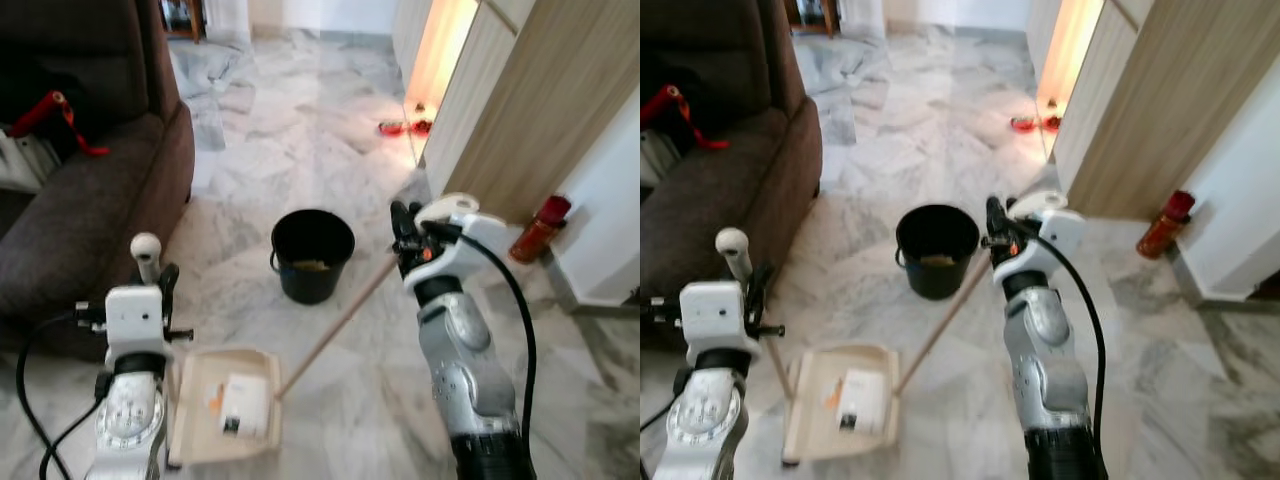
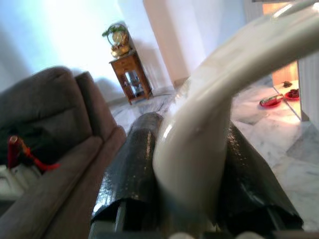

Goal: Sweep floor

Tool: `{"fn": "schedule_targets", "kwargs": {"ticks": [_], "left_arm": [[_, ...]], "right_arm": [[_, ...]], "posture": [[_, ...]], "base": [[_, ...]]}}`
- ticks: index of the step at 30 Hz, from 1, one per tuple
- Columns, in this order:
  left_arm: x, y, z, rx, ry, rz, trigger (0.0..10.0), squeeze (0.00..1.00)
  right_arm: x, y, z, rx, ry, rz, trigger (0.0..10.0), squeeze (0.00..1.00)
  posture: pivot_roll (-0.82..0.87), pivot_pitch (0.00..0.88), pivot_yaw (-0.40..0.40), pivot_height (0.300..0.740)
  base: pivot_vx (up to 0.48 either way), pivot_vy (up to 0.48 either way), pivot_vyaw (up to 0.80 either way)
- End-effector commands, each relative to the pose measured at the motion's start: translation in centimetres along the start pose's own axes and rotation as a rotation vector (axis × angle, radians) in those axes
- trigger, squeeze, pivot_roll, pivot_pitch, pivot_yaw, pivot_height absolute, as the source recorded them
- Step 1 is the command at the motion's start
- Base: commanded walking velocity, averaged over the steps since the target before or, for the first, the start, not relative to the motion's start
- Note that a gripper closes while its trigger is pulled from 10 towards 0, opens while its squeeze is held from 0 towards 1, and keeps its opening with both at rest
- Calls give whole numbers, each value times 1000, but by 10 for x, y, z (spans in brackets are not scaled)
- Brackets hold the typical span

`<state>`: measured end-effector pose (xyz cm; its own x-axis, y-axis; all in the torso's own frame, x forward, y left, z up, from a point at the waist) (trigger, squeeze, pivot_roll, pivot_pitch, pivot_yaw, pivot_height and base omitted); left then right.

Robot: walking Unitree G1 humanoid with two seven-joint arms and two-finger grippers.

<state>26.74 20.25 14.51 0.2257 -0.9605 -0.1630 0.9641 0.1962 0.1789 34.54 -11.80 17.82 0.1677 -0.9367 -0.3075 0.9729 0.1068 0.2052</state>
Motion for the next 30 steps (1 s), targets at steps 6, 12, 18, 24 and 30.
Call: {"fn": "schedule_targets", "kwargs": {"ticks": [6, 12, 18, 24, 30], "left_arm": [[1, 1, 9, 43, 17, -5, 10000, 0], [2, 2, 10, 52, 21, -6, 10000, 0], [2, 2, 10, 53, 23, -8, 10000, 0], [2, 2, 10, 54, 24, -7, 10000, 0], [2, 2, 11, 56, 26, -7, 10000, 0]], "right_arm": [[-9, 19, 53, 219, -6, 3, 10000, 0], [-11, 24, 68, 282, 27, -9, 10000, 0], [-11, 28, 75, 310, 27, -12, 10000, 0], [-10, 29, 76, 313, 41, -16, 10000, 0], [-10, 30, 71, 289, 71, -10, 10000, 0]], "posture": [[65, 94, -39, 740], [66, 92, -35, 740], [65, 90, -36, 740], [68, 89, -38, 740], [69, 90, -39, 740]], "base": [[360, 0, 0], [359, 0, 0], [359, 0, 0], [360, 0, 0], [361, 0, -482]]}}
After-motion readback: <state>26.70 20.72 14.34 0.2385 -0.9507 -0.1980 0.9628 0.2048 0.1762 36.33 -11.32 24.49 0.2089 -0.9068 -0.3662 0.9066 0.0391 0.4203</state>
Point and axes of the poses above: a point about 5 cm out from each wrist's last joint towards the gripper, its own y axis pointing out of the wrist towards the gripper, its own z axis along the axis of the wrist's last joint, x = y × z, the point moved 3 cm from there along y, pointing out of the wrist towards the gripper, and after that the axes turned 1 degree about -y, right-handed, at the moved point
